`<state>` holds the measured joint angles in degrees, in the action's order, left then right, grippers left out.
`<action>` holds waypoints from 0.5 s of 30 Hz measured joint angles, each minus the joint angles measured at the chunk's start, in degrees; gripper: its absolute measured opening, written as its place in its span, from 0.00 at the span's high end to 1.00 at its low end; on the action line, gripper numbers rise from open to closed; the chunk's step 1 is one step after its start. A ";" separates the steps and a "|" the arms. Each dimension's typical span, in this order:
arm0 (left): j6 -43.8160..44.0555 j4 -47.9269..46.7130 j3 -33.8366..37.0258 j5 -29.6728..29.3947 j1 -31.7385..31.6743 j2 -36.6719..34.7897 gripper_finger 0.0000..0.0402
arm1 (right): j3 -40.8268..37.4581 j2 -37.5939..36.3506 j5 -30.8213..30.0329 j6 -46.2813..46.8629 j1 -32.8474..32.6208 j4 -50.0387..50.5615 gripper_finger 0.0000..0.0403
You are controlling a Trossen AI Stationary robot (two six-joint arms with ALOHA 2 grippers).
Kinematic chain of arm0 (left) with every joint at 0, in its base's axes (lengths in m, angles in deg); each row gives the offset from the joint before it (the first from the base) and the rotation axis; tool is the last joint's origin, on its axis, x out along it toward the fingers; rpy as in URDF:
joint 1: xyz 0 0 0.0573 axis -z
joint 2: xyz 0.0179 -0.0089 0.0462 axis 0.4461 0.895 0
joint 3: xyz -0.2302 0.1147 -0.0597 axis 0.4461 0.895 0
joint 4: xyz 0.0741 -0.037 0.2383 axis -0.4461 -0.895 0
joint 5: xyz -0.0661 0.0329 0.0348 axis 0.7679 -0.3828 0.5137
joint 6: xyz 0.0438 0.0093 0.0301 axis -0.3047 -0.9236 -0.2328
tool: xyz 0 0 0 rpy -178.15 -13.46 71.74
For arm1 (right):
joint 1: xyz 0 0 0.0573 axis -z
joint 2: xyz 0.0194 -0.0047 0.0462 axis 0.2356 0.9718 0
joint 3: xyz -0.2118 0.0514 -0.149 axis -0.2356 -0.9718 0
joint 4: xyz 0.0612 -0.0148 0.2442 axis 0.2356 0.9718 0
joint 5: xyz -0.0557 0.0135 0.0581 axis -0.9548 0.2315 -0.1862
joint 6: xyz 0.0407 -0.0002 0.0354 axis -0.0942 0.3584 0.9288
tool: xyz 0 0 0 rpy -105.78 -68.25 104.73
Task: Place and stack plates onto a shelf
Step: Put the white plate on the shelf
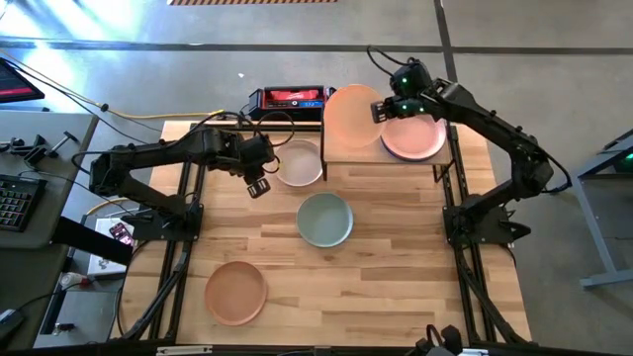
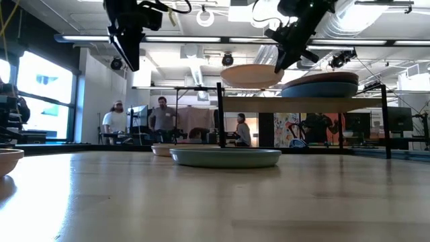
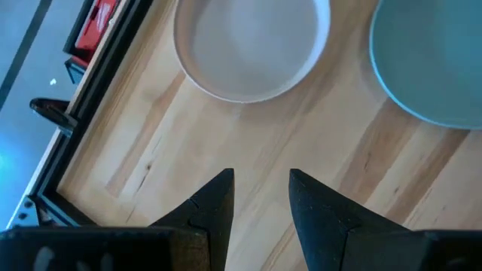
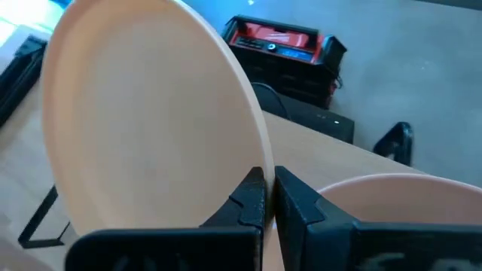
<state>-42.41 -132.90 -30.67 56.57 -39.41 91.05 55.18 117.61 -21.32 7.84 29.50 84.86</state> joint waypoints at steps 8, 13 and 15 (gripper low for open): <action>1.08 0.01 0.00 0.01 -1.27 0.01 0.71 | 0.00 0.84 6.60 -1.38 -0.12 -0.05 1.00; 2.08 0.01 0.00 0.30 -1.37 0.01 0.71 | 0.00 0.81 12.49 -1.51 -0.15 1.53 1.00; 2.51 0.01 0.00 0.32 -1.34 0.01 0.71 | 0.00 1.00 12.44 -1.46 -0.13 4.19 1.00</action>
<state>-39.89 -132.90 -30.67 56.89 -40.76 91.06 55.18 118.61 -8.88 6.39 29.38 89.05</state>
